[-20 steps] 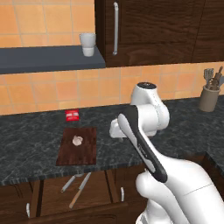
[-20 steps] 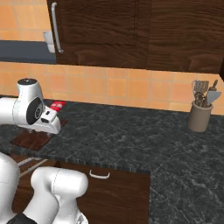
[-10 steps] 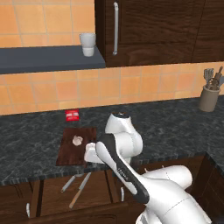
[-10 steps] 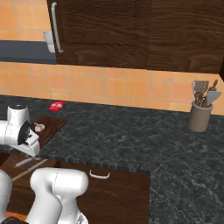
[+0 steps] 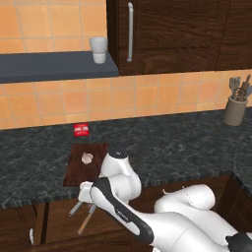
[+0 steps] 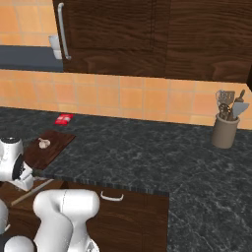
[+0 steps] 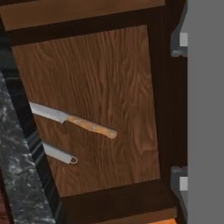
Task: Place the appropriate cutting tool for cutting the garlic skin on the cutting board.
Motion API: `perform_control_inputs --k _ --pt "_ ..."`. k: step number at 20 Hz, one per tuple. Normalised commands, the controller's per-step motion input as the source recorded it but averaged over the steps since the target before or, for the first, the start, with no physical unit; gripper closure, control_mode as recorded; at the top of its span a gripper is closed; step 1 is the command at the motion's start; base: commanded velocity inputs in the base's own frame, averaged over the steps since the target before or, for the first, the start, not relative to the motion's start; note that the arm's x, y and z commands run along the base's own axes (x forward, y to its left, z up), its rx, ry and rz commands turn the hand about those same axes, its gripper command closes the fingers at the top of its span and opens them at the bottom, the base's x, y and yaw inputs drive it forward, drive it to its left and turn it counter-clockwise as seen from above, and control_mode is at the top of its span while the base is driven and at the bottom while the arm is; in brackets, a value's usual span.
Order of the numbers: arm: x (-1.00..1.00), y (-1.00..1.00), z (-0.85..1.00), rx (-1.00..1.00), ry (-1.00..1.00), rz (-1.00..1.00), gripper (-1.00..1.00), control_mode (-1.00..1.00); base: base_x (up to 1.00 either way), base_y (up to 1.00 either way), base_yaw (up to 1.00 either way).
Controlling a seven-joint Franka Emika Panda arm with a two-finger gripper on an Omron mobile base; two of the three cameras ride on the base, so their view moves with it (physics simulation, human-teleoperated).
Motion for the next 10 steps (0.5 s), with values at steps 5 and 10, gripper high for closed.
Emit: perform_control_inputs --k 5,10 --pt "-0.04 0.21 -0.47 -0.09 0.00 0.00 -1.00 -1.00 0.00 0.00 0.00" --pt "0.00 0.15 -0.35 -0.05 -0.01 0.00 -1.00 -1.00 0.00 0.00 0.00"
